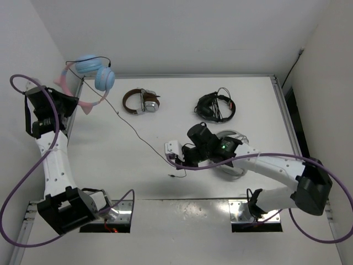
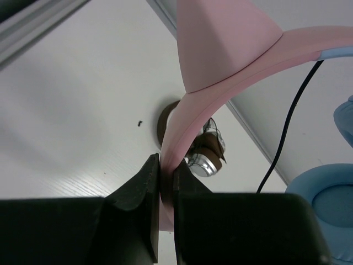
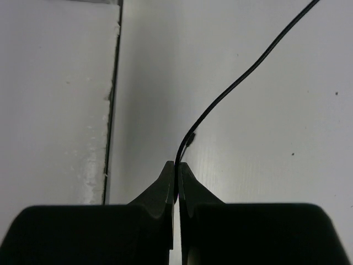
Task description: Wrap the headphones
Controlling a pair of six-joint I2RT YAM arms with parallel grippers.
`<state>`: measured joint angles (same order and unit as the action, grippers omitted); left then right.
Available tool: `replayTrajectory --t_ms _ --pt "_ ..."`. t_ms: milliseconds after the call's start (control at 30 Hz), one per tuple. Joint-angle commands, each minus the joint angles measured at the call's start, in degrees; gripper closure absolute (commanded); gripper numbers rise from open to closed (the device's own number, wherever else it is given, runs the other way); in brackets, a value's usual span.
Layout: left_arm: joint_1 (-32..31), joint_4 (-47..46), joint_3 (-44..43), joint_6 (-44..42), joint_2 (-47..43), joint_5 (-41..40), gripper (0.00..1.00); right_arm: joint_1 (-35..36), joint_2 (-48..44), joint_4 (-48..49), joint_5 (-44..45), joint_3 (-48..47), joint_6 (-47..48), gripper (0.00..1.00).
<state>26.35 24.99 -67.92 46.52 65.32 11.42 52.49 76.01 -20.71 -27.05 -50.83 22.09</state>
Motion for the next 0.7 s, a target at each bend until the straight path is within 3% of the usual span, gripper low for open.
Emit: replayTrajectory --t_ms 0,167,500,667 --pt "0.11 -6.80 0.15 -0.81 -0.72 -4.56 1.00 4.27 -3.57 -3.89 -3.63 -4.80 0.68 1.00" --pt "-1.21 -6.80 1.56 -4.86 -0.72 -8.43 1.00 8.86 -5.17 -4.95 -0.64 -8.14 3.05 1.00" --pt "0.28 -6.62 2.18 2.43 2.26 0.00 1.00 14.04 0.19 -3.99 -3.09 -12.44 3.05 1.00" --pt "0.28 -6.10 2.35 3.48 3.41 -1.14 1.00 16.94 2.12 -3.99 -4.32 -15.88 2.52 1.00"
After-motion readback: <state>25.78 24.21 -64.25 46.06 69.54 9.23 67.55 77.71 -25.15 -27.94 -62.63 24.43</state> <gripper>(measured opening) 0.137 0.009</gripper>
